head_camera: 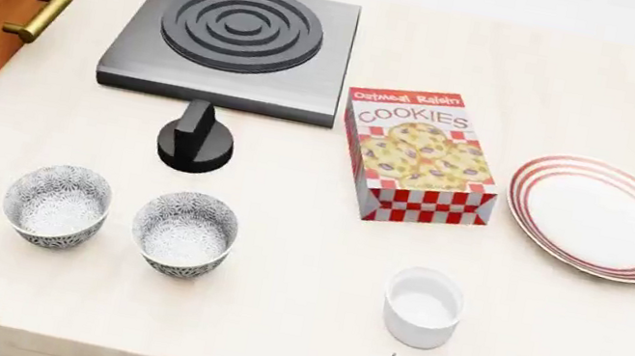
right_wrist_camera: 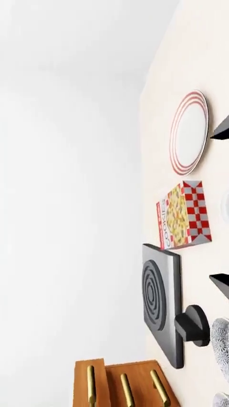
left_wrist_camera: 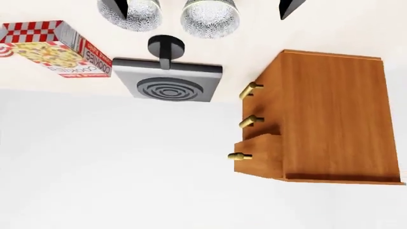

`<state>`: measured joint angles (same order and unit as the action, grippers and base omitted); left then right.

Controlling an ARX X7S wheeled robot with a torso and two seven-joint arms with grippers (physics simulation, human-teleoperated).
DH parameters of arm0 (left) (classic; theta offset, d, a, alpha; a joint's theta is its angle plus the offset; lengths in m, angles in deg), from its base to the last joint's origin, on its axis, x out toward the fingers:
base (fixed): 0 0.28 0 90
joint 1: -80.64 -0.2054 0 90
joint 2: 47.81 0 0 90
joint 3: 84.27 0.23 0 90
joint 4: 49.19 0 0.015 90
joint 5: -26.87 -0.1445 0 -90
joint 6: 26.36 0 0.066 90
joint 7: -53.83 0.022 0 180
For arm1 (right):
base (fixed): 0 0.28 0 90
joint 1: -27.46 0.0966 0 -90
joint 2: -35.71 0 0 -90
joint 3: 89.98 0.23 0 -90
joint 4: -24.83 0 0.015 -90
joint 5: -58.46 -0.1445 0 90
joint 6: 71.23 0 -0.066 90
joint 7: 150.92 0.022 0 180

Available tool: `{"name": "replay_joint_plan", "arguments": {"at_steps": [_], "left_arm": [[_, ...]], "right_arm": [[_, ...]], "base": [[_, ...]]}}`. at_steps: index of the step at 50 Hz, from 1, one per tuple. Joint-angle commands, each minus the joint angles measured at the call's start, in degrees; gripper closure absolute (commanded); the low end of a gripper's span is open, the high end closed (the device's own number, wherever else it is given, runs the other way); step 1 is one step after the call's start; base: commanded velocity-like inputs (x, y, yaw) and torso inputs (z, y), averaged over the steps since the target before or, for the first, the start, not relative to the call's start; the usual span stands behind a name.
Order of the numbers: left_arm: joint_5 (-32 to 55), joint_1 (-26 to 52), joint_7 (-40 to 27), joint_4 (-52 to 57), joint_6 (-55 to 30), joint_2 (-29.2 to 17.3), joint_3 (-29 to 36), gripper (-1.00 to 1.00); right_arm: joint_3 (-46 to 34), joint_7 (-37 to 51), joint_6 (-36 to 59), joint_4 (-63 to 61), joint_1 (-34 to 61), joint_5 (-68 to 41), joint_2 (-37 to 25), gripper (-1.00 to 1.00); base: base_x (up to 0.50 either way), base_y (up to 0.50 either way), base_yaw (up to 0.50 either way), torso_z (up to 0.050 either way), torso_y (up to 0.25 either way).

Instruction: Pick the akita bowl from table center and place it on the plate.

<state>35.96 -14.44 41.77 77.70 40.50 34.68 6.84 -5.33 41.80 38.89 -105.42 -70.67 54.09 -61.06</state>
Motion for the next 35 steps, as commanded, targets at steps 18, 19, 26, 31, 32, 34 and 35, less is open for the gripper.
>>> {"name": "replay_joint_plan", "arguments": {"at_steps": [18,19,26,31,32,34,35], "left_arm": [[3.23,0.11,-2.38,15.34,-6.21,-1.02,-1.8,-1.0],[3.58,0.19,-2.43,15.66,-6.52,-1.1,-2.0,-1.0],[5.1,0.72,-3.25,17.51,-8.45,-1.57,-2.95,-1.0],[5.51,0.56,-3.41,17.4,-8.31,-1.85,-2.84,-1.0],[5.84,1.26,-3.93,18.39,-9.93,-1.96,-2.9,-1.0],[5.35,0.9,-4.14,17.94,-9.16,-2.0,-2.58,-1.0],[5.25,0.87,-4.26,17.84,-9.07,-2.03,-2.49,-1.0]], "right_arm": [[-0.26,4.36,11.8,-19.72,3.85,1.72,-2.85,-1.0],[-0.44,4.95,11.72,-19.72,3.89,1.3,-3.31,-1.0],[-2.87,11.49,11.54,-19.71,4.99,-3.3,-8.48,-1.0],[-4.99,18.1,10.82,-19.7,6.14,-7.94,-13.75,-1.0],[-5.5,19.51,10.54,-19.7,6.41,-8.87,-14.93,-1.0],[-6.32,22.06,9.94,-19.69,6.87,-10.61,-17.16,-1.0],[-6.76,23.45,9.68,-19.69,7.16,-11.59,-18.34,-1.0]], "base": [[0.17,0.0,0.0,0.0,0.0],[0.5,0.0,0.0,0.0,0.0],[0.5,0.0,0.0,0.0,0.0],[0.5,0.0,0.0,0.0,0.0],[0.5,0.0,0.0,0.0,0.0],[0.5,0.0,0.0,0.0,0.0],[0.5,0.0,0.0,0.0,0.0]]}}
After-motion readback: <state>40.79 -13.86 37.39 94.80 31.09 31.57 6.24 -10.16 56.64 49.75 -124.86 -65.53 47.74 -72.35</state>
